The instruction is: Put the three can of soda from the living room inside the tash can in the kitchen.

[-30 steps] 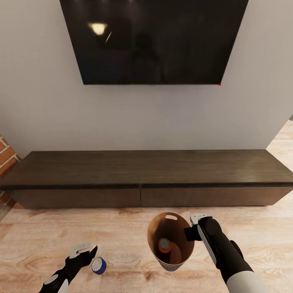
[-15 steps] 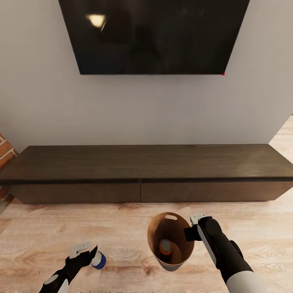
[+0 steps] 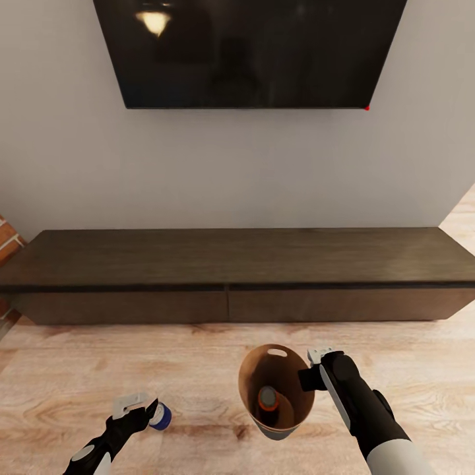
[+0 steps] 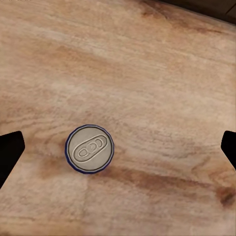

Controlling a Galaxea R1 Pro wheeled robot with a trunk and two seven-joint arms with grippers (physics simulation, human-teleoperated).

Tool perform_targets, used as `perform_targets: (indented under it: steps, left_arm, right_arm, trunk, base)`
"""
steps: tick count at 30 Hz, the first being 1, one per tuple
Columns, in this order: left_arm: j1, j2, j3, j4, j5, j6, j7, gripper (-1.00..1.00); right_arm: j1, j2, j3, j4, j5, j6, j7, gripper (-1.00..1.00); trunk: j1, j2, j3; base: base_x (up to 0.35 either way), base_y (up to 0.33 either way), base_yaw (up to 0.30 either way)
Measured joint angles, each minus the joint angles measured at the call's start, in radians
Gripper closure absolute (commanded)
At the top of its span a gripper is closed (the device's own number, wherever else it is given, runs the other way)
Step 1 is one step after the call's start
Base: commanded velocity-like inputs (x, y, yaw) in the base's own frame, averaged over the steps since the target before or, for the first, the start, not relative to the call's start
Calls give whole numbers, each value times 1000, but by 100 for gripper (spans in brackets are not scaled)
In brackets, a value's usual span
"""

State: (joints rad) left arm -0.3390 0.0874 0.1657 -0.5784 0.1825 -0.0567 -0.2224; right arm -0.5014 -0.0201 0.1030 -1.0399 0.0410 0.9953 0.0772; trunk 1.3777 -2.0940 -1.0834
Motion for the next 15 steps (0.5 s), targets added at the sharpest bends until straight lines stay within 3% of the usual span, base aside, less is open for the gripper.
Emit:
perform_targets:
  steps: [8, 15]
  left_arm:
    - [0, 0, 0, 0, 0, 0, 0, -100]
    - [0, 0, 1, -1, 0, 0, 0, -100]
  right_arm:
    - [0, 0, 0, 0, 2, 0, 0, 100]
    - [0, 0, 1, 0, 0, 0, 0, 100]
  trunk:
    - [0, 0, -1]
    - [0, 0, -3]
  base:
    - [197, 0, 0]
    - [48, 0, 0]
